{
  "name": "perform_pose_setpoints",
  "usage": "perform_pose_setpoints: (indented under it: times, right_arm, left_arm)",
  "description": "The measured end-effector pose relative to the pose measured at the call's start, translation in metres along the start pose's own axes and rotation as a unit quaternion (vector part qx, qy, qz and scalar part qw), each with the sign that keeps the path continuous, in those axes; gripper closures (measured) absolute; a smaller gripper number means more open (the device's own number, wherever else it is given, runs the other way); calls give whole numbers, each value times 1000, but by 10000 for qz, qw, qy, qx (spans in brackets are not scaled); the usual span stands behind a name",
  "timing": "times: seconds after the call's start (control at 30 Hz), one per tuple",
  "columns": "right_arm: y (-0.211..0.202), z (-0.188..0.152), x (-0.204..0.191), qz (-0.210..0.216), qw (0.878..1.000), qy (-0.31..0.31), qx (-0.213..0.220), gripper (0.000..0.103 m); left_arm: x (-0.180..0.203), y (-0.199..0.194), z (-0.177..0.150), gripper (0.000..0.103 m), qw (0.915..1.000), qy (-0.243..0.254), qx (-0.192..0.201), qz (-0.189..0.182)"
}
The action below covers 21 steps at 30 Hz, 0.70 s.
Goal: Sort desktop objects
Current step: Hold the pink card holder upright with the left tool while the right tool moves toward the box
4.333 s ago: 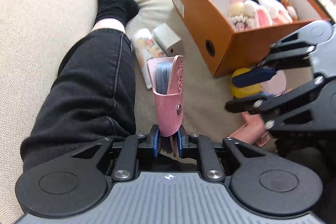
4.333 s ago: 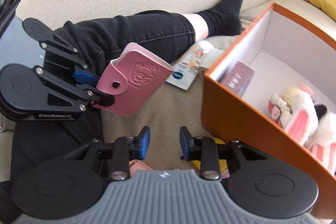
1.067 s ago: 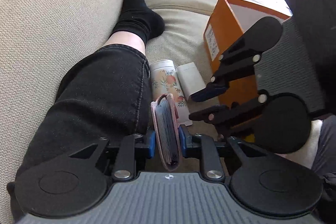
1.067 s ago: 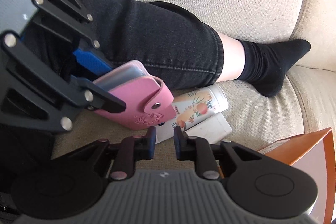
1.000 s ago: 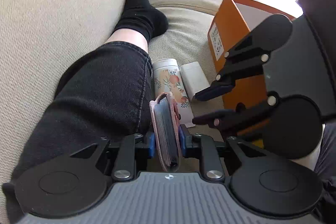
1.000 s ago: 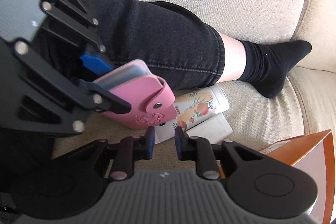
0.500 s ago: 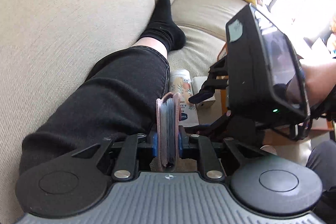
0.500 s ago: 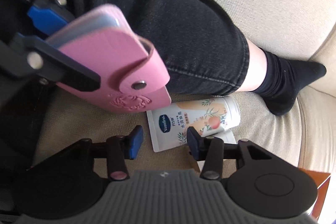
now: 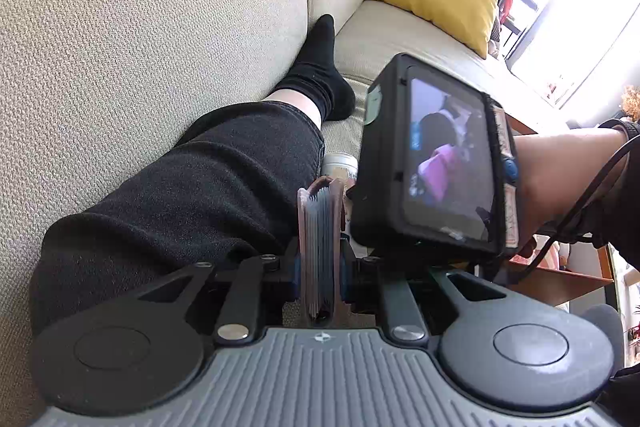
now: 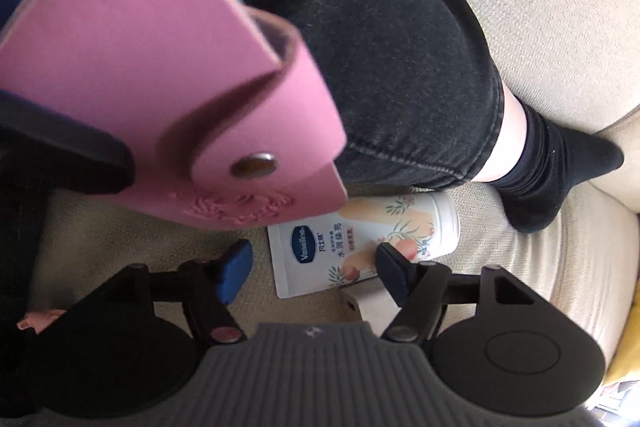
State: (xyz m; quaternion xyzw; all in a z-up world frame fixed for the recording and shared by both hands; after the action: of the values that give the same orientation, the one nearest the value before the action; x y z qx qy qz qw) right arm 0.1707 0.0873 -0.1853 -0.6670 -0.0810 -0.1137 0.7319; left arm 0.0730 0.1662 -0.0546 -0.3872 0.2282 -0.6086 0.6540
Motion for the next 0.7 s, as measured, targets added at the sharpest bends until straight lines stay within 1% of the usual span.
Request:
perform_pose_setpoints:
  times: [0.1, 0.13, 0.2, 0.27, 0.33, 0.37, 0.4, 0.43, 0.47, 0.5, 0.6, 0.7]
  right_arm:
    - [7, 4, -2, -195, 9997, -35, -105, 21]
    - [8, 6, -2, -243, 9997, -39, -58, 18]
    - [8, 6, -2, -240, 9997, -80, 48, 18]
    - [7, 5, -2, -285, 9996, -15, 73, 21]
    - [2, 3, -2, -296, 9995, -3, 140, 33]
    - [0, 1, -2, -267, 9995, 26, 164, 37]
    - [-4, 0, -1, -260, 9995, 64, 192, 47]
    - [-7, -2, -1, -278, 9994, 64, 217, 63]
    - [-10, -3, 0, -253, 9994, 97, 217, 73]
    - [-12, -5, 4, -177, 9994, 227, 201, 103]
    - [-21, -11, 18, -275, 9976, 512, 382, 103]
    - [-36, -18, 34, -150, 9951, 788, 576, 103]
  left_arm:
    - [-2, -5, -3, 84, 10000, -9, 28, -19]
    - [-2, -4, -4, 84, 10000, -15, 28, -8]
    - [-1, -4, -6, 84, 10000, 7, 27, 19]
    - [1, -7, -7, 84, 10000, 18, 36, 7]
    - [-1, -9, -7, 84, 10000, -23, 37, -25]
    - [-1, -9, -7, 84, 10000, -28, 36, -28]
    - [-1, -6, -7, 84, 10000, -25, 32, -21]
    - [-2, -3, -8, 84, 10000, -23, 28, -14]
    - [-2, -1, -7, 84, 10000, -27, 24, -11]
    - [-2, -1, -7, 84, 10000, -31, 20, -9]
    - [-2, 4, -4, 84, 10000, -31, 14, -9]
    - [-1, 7, -3, 84, 10000, -39, -1, 8]
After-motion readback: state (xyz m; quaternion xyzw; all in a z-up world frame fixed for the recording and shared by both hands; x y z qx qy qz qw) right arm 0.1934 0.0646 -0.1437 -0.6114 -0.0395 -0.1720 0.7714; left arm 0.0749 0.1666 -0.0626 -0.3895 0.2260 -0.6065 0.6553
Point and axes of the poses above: each gripper's, at about its wrist camera, not at the fingertips, and y roughly the way its jaws point, x to its right, z to its top, the point moved 3 cm from there along y, roughly the way its jaws point, and after that the axes turned 12 degrees about y, right-handed, at the moved point
